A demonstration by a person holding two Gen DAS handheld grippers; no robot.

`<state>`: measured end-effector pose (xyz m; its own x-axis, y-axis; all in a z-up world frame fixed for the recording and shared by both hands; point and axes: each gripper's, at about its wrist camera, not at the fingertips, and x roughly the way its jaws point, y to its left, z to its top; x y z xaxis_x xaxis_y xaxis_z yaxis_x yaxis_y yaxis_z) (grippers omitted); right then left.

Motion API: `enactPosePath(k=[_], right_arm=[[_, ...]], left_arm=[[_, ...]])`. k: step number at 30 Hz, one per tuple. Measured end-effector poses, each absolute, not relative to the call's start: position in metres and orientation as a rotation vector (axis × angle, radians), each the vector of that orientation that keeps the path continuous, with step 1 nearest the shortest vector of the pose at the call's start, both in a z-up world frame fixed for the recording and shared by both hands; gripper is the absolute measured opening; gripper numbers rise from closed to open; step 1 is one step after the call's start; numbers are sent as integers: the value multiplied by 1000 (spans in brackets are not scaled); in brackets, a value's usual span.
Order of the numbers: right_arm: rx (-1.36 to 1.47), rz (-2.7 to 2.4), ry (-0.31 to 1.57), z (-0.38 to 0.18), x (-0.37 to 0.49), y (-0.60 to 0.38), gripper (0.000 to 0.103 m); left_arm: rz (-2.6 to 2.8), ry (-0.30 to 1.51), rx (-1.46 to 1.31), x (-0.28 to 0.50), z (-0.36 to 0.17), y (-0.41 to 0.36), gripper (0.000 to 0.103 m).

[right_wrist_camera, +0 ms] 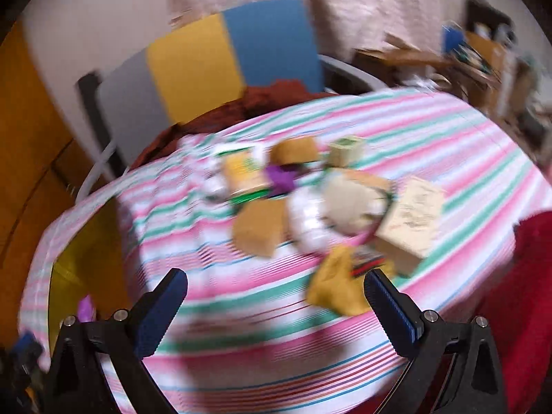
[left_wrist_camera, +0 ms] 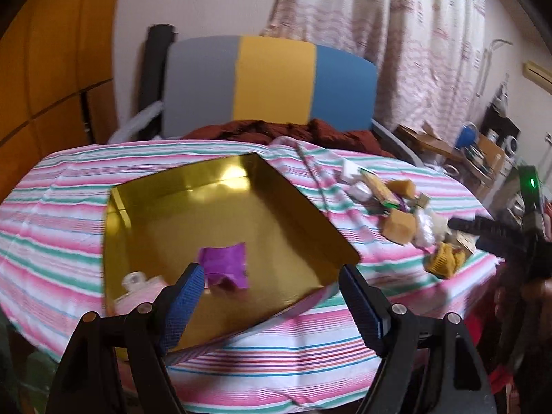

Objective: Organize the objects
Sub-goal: 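Grasp the yellow sponge with the left tool while the right tool reaches toward the yellow knitted pouch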

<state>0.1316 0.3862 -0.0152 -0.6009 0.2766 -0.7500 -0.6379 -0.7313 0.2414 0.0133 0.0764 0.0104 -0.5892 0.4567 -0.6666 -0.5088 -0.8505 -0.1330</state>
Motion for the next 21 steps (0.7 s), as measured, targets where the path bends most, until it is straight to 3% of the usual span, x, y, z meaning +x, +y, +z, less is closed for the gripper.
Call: enactPosePath(k=[7,14,18,21], right_arm=[[-836,2103,992,-16,158,493,103],[-800,2015,973,-30,158,555,103],[-767,2003,1227,-56,169,571,103],[-732,2019,1270,-57,173,575,103]], left_arm=[[2279,151,-999,9,7,120,81],[2168,271,-982,13,8,180,80],[2124,370,-967,13,1,226,80],[2095,412,-979,5,-9,262,81]])
